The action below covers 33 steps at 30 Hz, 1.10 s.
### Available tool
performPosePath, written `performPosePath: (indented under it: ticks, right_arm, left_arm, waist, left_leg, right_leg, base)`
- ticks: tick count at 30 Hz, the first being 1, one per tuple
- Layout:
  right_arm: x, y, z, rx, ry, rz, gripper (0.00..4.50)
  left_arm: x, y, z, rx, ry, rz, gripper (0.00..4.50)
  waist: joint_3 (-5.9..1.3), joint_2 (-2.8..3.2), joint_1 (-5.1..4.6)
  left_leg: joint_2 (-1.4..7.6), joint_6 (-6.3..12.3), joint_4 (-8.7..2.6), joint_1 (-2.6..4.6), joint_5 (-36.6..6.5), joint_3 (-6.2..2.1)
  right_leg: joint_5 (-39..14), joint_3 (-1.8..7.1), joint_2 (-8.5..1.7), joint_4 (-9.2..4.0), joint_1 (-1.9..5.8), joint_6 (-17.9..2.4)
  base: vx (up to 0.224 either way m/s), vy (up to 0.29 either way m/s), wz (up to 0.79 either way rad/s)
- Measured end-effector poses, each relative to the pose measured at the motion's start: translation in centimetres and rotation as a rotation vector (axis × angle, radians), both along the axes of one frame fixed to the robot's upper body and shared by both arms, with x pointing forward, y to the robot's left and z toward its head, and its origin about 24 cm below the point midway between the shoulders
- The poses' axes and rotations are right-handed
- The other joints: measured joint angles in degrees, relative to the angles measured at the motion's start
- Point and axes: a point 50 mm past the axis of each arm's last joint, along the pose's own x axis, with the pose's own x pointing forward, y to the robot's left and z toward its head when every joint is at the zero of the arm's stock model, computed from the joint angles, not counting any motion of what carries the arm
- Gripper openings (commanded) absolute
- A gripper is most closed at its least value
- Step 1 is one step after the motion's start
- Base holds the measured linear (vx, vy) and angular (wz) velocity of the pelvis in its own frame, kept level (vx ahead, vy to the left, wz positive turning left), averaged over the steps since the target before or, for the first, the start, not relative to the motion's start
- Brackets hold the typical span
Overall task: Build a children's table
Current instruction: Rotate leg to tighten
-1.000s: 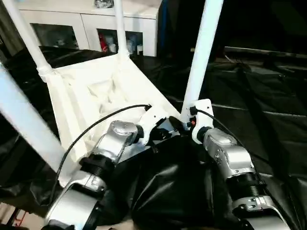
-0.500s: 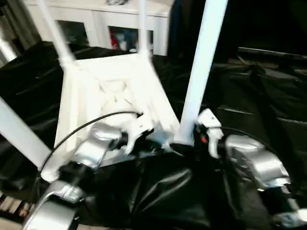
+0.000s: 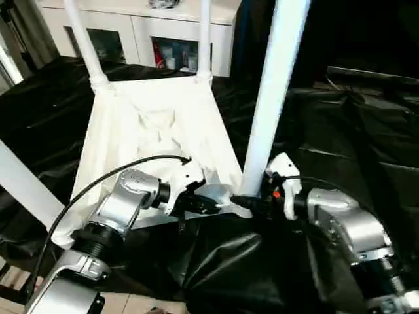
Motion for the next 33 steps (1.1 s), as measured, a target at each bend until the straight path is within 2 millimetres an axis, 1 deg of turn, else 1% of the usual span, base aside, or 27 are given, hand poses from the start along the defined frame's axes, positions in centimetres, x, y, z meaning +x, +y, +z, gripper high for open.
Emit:
performPosePath:
  ticks: [3, 6, 7, 8, 9, 10, 11, 12, 13, 16, 17, 19, 20, 21, 22, 23, 27, 29, 33]
  right_arm:
    - [1.7, 0.4, -0.3, 0.010, -0.013, -0.210, 2.67]
    - [3.2, 0.7, -0.4, 0.012, -0.012, -0.414, 2.64]
    - [3.6, 0.9, -0.4, 0.011, -0.012, -0.465, 2.99]
    - [3.9, 0.9, -0.4, 0.007, -0.017, -0.508, 3.19]
    - [4.1, 1.0, -0.4, 0.000, -0.021, -0.538, 3.33]
    - [4.2, 1.1, -0.4, -0.006, -0.023, -0.543, 3.33]
    - [4.2, 1.2, -0.4, -0.005, -0.025, -0.543, 3.52]
    - [4.2, 1.2, -0.3, -0.005, -0.027, -0.543, 3.52]
    - [4.2, 1.2, -0.3, -0.004, -0.028, -0.542, 3.68]
    - [4.2, 1.3, -0.3, 0.000, -0.031, -0.523, 3.90]
    - [4.1, 1.3, -0.3, 0.002, -0.031, -0.511, 3.90]
    - [4.1, 1.3, -0.3, -0.002, -0.034, -0.483, 4.14]
    - [4.0, 1.3, -0.2, -0.010, -0.038, -0.448, 4.14]
    - [3.8, 1.1, -0.1, -0.018, -0.044, -0.411, 4.32]
    - [3.6, 1.0, 0.0, -0.025, -0.045, -0.378, 4.32]
    - [3.3, 0.8, 0.0, -0.041, -0.049, -0.330, 4.47]
    - [2.2, 0.0, 0.3, -0.089, -0.061, -0.159, 4.47]
    - [1.2, -0.6, 0.5, -0.102, -0.054, -0.049, 4.47]
    - [0.0, -1.3, 0.9, -0.090, -0.030, 0.105, 4.47]
  left_arm:
    - [1.3, -1.4, 0.1, 0.005, -0.024, 0.119, 0.00]
    - [2.3, -3.3, 0.0, 0.006, -0.037, 0.226, 0.00]
    - [2.5, -3.9, 0.0, 0.005, -0.042, 0.255, 0.00]
    - [2.7, -4.4, 0.1, 0.007, -0.045, 0.275, 0.00]
    - [2.8, -4.8, 0.1, 0.005, -0.051, 0.288, 0.00]
    - [2.8, -5.0, 0.1, 0.006, -0.053, 0.292, 0.00]
    - [2.8, -5.0, 0.1, 0.007, -0.055, 0.292, 0.00]
    - [2.8, -5.0, 0.1, 0.006, -0.055, 0.292, 0.00]
    - [2.8, -5.0, 0.1, 0.006, -0.055, 0.291, 0.00]
    - [2.7, -5.0, 0.1, 0.006, -0.059, 0.278, 0.00]
    - [2.7, -4.9, 0.1, 0.006, -0.059, 0.271, 0.00]
    - [2.7, -4.7, 0.1, 0.008, -0.064, 0.256, 0.00]
    - [2.6, -4.5, 0.1, 0.009, -0.069, 0.244, 0.00]
    - [2.5, -4.3, 0.2, 0.007, -0.071, 0.228, 0.00]
    - [2.3, -4.0, 0.1, 0.004, -0.072, 0.213, 0.00]
    - [2.2, -3.8, 0.1, -0.001, -0.072, 0.196, 0.00]
    - [1.6, -2.7, 0.1, -0.005, -0.068, 0.124, 0.00]
    - [1.1, -1.9, 0.1, -0.007, -0.056, 0.066, 0.00]
    - [0.2, -0.5, 0.2, -0.006, -0.024, -0.028, 0.00]
  waist:
    - [-0.01, -0.02, -0.47]
    - [-0.01, -0.02, -1.41]
    - [-0.01, -0.02, -1.59]
    - [-0.01, -0.02, -1.66]
    - [-0.03, 0.02, -1.66]
    - [-0.03, 0.02, -1.66]
    - [-0.03, 0.03, -1.65]
    - [-0.05, 0.05, -1.64]
    - [-0.06, 0.06, -1.63]
    - [-0.06, 0.05, -1.66]
    - [-0.06, 0.06, -1.67]
    - [-0.06, 0.06, -1.70]
    - [-0.06, 0.05, -1.70]
    - [-0.06, 0.05, -1.66]
    - [-0.06, 0.05, -1.61]
    - [-0.06, 0.05, -1.55]
    - [-0.05, 0.05, -1.36]
    - [-0.05, 0.05, -0.91]
    - [-0.04, 0.04, 0.10]
  left_leg:
    - [-0.03, 0.00, 0.21, -0.02, 0.00, -0.01]
    - [-0.10, 0.00, 0.27, -0.07, 0.00, -0.03]
    - [-0.13, 0.00, 0.29, -0.08, 0.00, -0.03]
    - [-0.14, 0.01, 0.29, -0.10, 0.00, -0.04]
    - [-0.14, 0.01, 0.26, -0.14, 0.00, -0.06]
    - [-0.13, 0.01, 0.26, -0.15, 0.00, -0.07]
    - [-0.13, 0.02, 0.25, -0.15, 0.01, -0.07]
    - [-0.12, 0.02, 0.25, -0.14, 0.01, -0.07]
    - [-0.12, 0.02, 0.24, -0.13, 0.01, -0.07]
    - [-0.12, 0.02, 0.24, -0.12, 0.01, -0.07]
    - [-0.12, 0.02, 0.24, -0.11, 0.00, -0.06]
    - [-0.06, 0.02, 0.22, -0.08, 0.00, -0.07]
    - [-0.03, 0.01, 0.18, -0.08, 0.00, -0.07]
    - [-0.01, 0.01, 0.14, -0.09, 0.00, -0.08]
    - [0.01, 0.01, 0.10, -0.08, 0.00, -0.09]
    - [0.01, 0.01, 0.08, -0.09, 0.00, -0.09]
    - [0.01, 0.00, -0.01, -0.10, 0.00, -0.09]
    - [0.01, 0.00, -0.04, -0.11, 0.00, -0.09]
    - [0.02, 0.00, 0.00, -0.15, 0.00, -0.07]
  right_leg:
    - [-0.01, 0.01, -0.02, -0.03, -0.02, 0.01]
    - [-0.03, -0.01, -0.08, -0.20, -0.03, 0.04]
    - [-0.03, -0.01, -0.09, -0.23, -0.03, 0.04]
    - [-0.03, -0.01, -0.10, -0.28, -0.04, 0.04]
    - [-0.03, -0.05, -0.10, -0.38, -0.03, 0.05]
    - [-0.02, -0.05, -0.10, -0.39, -0.02, 0.04]
    - [-0.02, -0.05, -0.10, -0.38, -0.01, 0.04]
    - [-0.02, -0.05, -0.09, -0.37, 0.00, 0.04]
    - [-0.02, -0.04, -0.09, -0.35, 0.01, 0.04]
    - [-0.01, -0.02, -0.09, -0.20, -0.01, 0.02]
    - [-0.01, -0.02, -0.09, -0.13, -0.04, 0.02]
    - [0.00, -0.05, -0.07, -0.06, -0.06, 0.02]
    - [0.00, -0.08, -0.04, -0.04, -0.08, 0.01]
    - [0.00, -0.10, -0.03, -0.02, -0.10, 0.01]
    - [0.00, -0.12, -0.02, -0.02, -0.10, 0.01]
    - [0.00, -0.13, -0.02, -0.01, -0.10, 0.01]
    - [0.00, -0.13, -0.02, -0.01, -0.12, 0.00]
    - [0.00, -0.11, -0.02, 0.00, -0.10, 0.01]
    - [0.00, -0.08, -0.02, 0.00, -0.09, 0.00]
  base:
    - [0.000, 0.000, 0.00]
    - [0.000, 0.000, 0.00]
    - [0.000, 0.000, 0.00]
    - [0.000, 0.000, 0.00]
    - [0.000, 0.000, 0.00]
    - [0.000, 0.000, 0.00]
    - [0.000, 0.000, 0.00]
    - [0.000, 0.000, 0.00]
    - [0.000, 0.000, 0.00]
    - [0.000, 0.000, 0.00]
    - [0.000, 0.000, 0.00]
    - [0.000, 0.000, 0.00]
    - [0.000, 0.000, 0.00]
    - [0.000, 0.000, 0.00]
    - [0.000, 0.000, 0.00]
    - [0.000, 0.000, 0.00]
    - [0.000, 0.000, 0.00]
    - [0.000, 0.000, 0.00]
    - [0.000, 0.000, 0.00]
